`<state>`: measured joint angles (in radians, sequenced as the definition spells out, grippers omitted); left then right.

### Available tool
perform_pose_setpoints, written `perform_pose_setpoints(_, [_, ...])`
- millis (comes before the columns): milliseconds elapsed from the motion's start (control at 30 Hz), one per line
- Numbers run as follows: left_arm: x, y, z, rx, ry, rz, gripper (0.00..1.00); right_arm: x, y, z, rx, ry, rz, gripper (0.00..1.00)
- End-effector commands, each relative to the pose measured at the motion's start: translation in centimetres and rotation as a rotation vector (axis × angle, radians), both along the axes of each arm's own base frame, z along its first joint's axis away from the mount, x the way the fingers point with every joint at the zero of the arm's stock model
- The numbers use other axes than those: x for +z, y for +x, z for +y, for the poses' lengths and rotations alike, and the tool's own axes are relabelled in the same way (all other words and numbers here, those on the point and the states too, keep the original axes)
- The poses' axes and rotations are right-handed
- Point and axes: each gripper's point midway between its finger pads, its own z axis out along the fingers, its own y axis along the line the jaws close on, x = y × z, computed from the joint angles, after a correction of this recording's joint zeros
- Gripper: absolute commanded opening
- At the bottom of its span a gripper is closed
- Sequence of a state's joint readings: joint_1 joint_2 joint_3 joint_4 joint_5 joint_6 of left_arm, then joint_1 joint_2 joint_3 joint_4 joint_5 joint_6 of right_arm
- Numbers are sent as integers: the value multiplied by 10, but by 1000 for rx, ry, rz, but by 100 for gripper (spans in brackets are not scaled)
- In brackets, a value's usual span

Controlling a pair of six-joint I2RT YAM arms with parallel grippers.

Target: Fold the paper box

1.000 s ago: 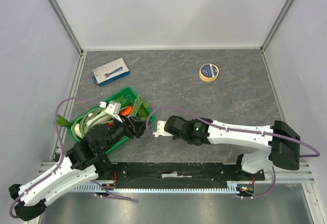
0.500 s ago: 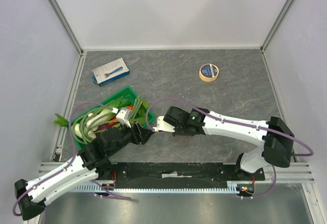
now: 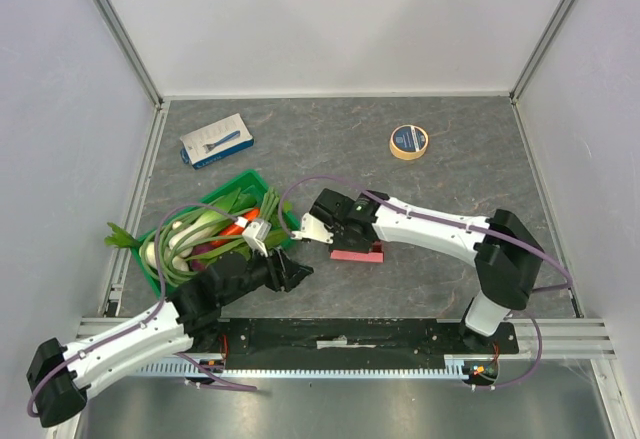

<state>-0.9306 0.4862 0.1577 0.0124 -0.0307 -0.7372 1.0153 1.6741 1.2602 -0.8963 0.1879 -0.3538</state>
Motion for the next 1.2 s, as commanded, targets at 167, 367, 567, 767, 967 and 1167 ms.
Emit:
perform_pose_setpoints(167, [24, 7, -12, -16, -47, -47, 64, 22, 29, 7, -10, 58, -55, 24])
perform_pose_setpoints(367, [25, -4, -40, -160, -98, -31, 55, 17, 28, 10, -7, 70, -24, 21])
perform_pose_setpoints(567, [14, -1, -72, -245, -108, 16, 39, 27, 31, 14, -21, 106, -34, 23])
perform_pose_setpoints(767, [0, 14, -96, -214, -87, 37, 31, 29, 32, 14, -29, 125, -30, 21])
perform_pose_setpoints(967, [1, 19, -114, -151, -94, 17, 22, 36, 31, 24, -45, 191, -22, 20])
perform_pose_setpoints(1167, [6, 27, -93, -15, -103, -70, 25, 39, 36, 23, -104, 283, -49, 26])
